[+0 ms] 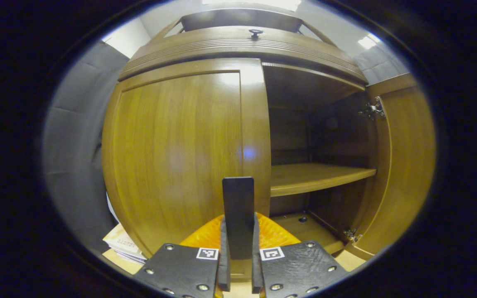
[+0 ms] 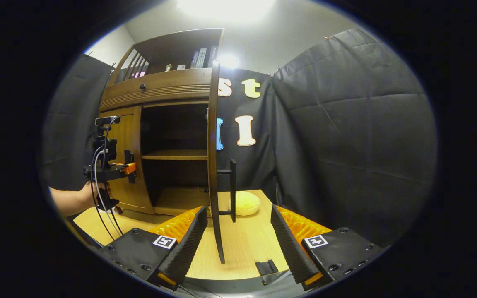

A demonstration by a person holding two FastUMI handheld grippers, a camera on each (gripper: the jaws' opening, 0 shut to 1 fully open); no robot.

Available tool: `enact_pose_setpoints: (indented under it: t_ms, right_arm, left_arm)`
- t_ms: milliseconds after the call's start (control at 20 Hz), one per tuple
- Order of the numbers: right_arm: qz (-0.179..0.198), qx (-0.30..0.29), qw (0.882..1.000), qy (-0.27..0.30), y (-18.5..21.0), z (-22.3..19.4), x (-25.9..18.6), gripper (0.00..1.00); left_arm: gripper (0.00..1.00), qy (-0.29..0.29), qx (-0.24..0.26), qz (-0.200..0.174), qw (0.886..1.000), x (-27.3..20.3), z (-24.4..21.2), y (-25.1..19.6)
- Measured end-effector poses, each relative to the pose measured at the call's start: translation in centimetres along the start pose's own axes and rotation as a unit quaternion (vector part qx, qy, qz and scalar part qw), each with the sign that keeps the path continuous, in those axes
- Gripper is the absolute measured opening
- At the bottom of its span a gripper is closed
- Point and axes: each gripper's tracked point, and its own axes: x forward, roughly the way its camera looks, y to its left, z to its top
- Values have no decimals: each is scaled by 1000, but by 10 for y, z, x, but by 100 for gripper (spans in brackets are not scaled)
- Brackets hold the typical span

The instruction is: Open the right door of the double-door shoe cabinet with the right hand, and open the left door with the left hand.

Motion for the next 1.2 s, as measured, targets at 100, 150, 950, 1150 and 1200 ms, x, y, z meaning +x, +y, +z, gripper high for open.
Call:
enact_pose_setpoints:
  t_ms: [100,150,950,1150,1200]
  right_arm:
    - [6,-4,1000,-5,4,4,1,96]
    - [10,-6,1000,-6,6,4,3,96]
    - [65,-11,998,-20,55,13,11,96]
    - [77,-13,997,-26,67,17,11,99]
    - [82,-12,996,-28,71,18,10,99]
  left_arm:
    - [24,8,-6,-9,1000,-1,-1,0]
    - [22,7,-8,-14,1000,-5,0,0]
    - [21,11,-13,-30,999,-89,-4,22]
    - [23,12,-17,-26,999,-108,-3,31]
    - [23,12,-19,-25,999,-113,-2,35]
